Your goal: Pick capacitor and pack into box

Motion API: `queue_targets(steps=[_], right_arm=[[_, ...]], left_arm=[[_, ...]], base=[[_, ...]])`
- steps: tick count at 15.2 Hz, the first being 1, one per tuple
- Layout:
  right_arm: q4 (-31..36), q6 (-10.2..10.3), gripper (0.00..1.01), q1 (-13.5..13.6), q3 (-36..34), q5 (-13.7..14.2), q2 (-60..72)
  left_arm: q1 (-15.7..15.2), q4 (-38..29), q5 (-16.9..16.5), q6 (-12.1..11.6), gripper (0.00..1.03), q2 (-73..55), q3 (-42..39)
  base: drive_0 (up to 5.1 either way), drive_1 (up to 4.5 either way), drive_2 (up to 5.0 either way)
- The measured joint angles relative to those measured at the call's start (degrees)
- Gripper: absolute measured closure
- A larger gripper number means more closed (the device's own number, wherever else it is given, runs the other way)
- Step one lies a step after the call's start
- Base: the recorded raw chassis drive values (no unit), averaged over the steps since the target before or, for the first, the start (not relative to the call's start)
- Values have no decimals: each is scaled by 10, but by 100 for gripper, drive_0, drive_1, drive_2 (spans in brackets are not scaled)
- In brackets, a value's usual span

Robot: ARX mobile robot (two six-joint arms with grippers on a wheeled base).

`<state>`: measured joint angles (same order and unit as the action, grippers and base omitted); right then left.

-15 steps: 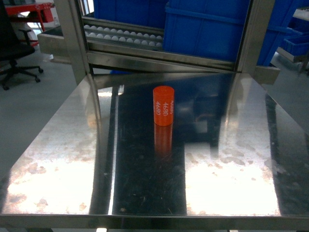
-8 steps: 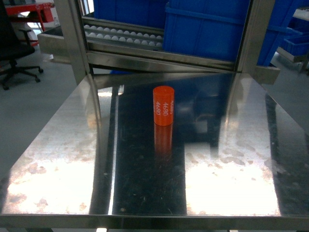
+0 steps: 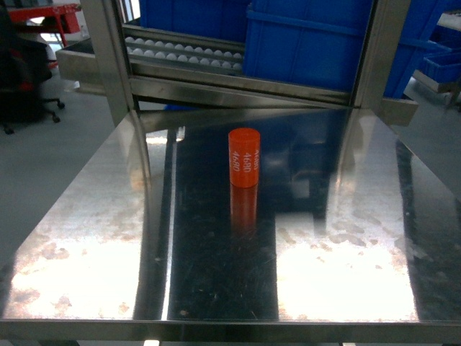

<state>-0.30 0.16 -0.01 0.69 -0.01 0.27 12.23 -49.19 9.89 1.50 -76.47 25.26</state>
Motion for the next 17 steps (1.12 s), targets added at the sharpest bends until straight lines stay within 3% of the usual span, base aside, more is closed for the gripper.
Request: queue_targets(steps=[3, 7, 13, 17], right_arm=[[0, 0, 3, 0, 0, 0, 0], [0, 0, 3, 0, 0, 0, 0], [0, 0, 3, 0, 0, 0, 0], [0, 0, 3, 0, 0, 0, 0]], left_arm=[[51, -1, -46, -6, 5, -224, 140], [101, 21, -71, -3, 5, -345, 240], [110, 31, -97, 2, 5, -448, 316], [110, 60, -99, 25, 5, -516, 396]], base=[[0, 0, 0], [0, 0, 0], [0, 0, 0], [0, 0, 0]])
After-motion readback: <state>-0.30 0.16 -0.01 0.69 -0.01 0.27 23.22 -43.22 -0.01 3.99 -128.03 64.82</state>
